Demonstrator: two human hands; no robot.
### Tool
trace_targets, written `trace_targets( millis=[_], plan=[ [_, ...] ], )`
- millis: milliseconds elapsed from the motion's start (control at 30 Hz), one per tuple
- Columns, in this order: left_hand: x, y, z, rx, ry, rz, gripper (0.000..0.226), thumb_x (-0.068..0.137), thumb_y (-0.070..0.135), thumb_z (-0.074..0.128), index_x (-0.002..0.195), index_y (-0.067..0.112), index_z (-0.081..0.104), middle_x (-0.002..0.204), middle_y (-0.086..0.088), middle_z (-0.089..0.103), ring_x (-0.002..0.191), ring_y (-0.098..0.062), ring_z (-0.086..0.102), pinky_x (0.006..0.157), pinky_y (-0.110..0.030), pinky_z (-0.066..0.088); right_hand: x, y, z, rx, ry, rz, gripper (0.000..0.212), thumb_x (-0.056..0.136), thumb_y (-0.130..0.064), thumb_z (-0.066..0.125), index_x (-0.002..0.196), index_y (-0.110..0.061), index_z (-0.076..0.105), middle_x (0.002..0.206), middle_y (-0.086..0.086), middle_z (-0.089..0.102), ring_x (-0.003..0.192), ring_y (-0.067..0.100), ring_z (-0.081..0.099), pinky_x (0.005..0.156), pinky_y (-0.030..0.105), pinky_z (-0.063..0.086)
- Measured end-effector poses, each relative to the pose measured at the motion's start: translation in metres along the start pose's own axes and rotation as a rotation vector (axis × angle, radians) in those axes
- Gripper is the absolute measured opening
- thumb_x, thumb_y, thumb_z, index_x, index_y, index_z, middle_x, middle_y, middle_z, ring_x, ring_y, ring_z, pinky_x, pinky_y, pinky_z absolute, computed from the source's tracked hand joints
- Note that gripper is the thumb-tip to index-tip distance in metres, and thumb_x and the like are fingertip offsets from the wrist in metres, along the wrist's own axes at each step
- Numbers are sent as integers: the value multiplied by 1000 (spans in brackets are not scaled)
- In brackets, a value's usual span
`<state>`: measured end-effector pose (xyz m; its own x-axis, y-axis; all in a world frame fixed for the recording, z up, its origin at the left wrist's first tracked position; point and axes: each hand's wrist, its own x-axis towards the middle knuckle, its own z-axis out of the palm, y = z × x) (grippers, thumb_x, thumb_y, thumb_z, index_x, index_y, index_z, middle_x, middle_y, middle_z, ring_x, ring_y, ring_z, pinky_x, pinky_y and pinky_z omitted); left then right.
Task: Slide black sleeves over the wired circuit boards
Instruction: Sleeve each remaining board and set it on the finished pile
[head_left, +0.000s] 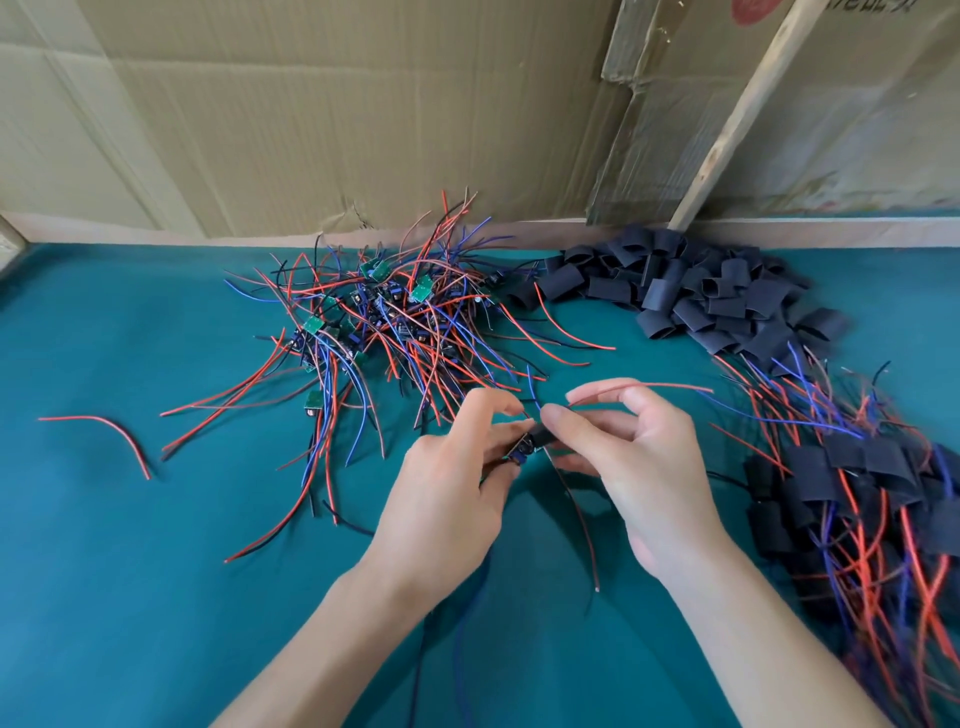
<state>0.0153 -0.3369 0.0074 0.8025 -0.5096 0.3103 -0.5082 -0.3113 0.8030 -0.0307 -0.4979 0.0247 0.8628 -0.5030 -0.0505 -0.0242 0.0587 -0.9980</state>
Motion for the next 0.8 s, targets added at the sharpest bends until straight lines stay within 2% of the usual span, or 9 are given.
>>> trace_targets(
  millis=[67,133,233,333,433,533,633,733,800],
  plan=[
    [0,1,-1,27,-24,-6,57,89,1,69,115,43,41,100,51,60,105,11,65,92,-11,50,0,1,1,9,-2,-2,25,82,-15,86,99,-11,68,81,8,78,77,22,76,68,27,60],
    [-1,3,0,58,-36,-7,55,89,4,70,112,43,38,99,55,56,102,10,66,90,-18,53,-1,2,2,0,-5,-19,25,80,-14,87,96,-13,68,81,9,78,80,26,77,68,30,61],
    [-2,5,0,60,-5,-5,49,89,5,70,104,39,38,114,36,58,94,9,69,85,-28,55,0,2,1,-42,5,-59,25,79,-12,88,94,-15,68,80,8,78,79,29,77,74,43,64],
    [-1,5,1,70,15,-8,46,88,4,71,101,36,40,109,28,57,90,9,69,80,-29,53,0,2,1,-107,7,-86,27,79,-15,88,94,-16,67,80,6,78,76,27,78,81,52,63],
    [-2,6,1,106,47,-7,45,87,4,71,98,36,42,102,28,59,86,4,69,78,-35,58,-1,2,2,-85,-23,-57,28,79,-15,88,96,-16,65,80,9,78,75,29,77,76,48,64],
    [-1,4,1,108,91,-15,44,83,5,74,93,35,43,88,21,67,80,-7,71,73,-37,58,-2,0,2,-50,-37,-24,27,81,-12,86,97,-14,64,77,12,77,73,30,77,66,35,61],
    [0,4,2,72,119,-58,47,79,7,78,91,36,44,86,20,67,70,-5,68,69,-32,58,-4,0,5,-45,-40,-34,28,79,-14,87,96,-15,65,77,11,77,73,31,77,64,34,61],
    [0,4,3,2,134,-109,46,77,3,79,88,34,48,86,20,67,64,-5,67,61,-18,54,-7,1,8,-42,-41,-39,24,77,-13,87,91,-16,68,76,10,76,71,31,76,63,34,61],
    [0,4,2,-66,135,-158,41,77,4,79,87,33,52,84,16,68,63,-7,69,60,-19,54,-7,0,8,-15,-39,-21,21,80,-10,86,91,-14,69,76,13,74,69,30,75,62,34,61]
  ],
)
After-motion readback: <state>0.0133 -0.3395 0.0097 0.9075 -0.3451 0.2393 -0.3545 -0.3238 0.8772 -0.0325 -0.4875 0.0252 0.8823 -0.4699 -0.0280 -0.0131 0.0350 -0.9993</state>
